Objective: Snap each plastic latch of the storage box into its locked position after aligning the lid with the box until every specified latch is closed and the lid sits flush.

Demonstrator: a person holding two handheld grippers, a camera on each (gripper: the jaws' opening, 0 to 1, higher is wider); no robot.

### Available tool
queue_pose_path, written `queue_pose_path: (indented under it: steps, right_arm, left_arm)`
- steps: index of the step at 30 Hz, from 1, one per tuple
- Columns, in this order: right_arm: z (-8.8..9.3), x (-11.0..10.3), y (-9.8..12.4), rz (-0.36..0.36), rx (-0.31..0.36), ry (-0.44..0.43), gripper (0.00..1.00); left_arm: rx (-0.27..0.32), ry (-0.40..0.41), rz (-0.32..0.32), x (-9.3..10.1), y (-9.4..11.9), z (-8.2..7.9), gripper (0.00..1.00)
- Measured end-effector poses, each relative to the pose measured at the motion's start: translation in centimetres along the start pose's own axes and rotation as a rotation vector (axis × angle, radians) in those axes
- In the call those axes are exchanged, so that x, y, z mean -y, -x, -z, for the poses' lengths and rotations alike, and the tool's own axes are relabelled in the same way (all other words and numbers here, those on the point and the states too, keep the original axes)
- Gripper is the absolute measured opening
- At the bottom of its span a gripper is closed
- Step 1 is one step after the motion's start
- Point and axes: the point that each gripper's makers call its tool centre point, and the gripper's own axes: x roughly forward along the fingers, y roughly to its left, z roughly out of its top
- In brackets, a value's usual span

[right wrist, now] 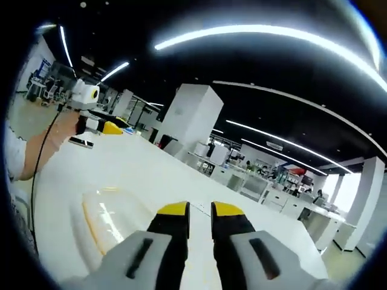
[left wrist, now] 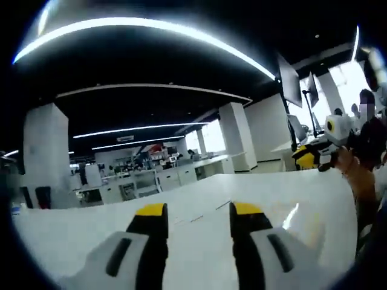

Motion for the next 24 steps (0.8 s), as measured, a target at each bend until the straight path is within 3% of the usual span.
queue_pose_path:
  steps: [8, 11, 13, 17, 19, 21, 24]
  right_arm:
    - [3.4, 2.2, 0.6, 0.033, 0.0, 0.013, 0.15]
    - [4.6, 3.7, 0.9, 0.079, 0.049, -0.075, 0.15]
    - [4.8, 4.3, 0.9, 0.11, 0.085, -0.077, 0.15]
    - [6.7, 4.4, 0.3, 0.15, 0.09, -0.102, 0.15]
    - [7.1, 4.4, 0.1, 0.154, 0.081, -0.107, 0.15]
    - [7.0, 3.7, -0.3, 0.141, 0.134, -0.025, 0.15]
    - [8.2, 3.2, -0.7, 0.138, 0.087, -0.01, 0.15]
  left_arm:
    - [0.022, 0.044, -0.136, -3.6, 1.9, 2.9, 0.42]
    - [0.029, 0.053, -0.224, -5.4, 2.7, 4.3, 0.44]
    - [0.039, 0.068, -0.264, -6.2, 3.1, 5.3, 0.45]
    - [0.025, 0.033, -0.316, -6.9, 3.6, 6.0, 0.45]
    - [0.018, 0.042, -0.305, -6.7, 3.6, 6.0, 0.45]
    - [0.026, 0.054, -0.288, -6.3, 3.5, 5.8, 0.45]
    - [0.03, 0.054, -0.277, -6.1, 3.5, 5.6, 0.45]
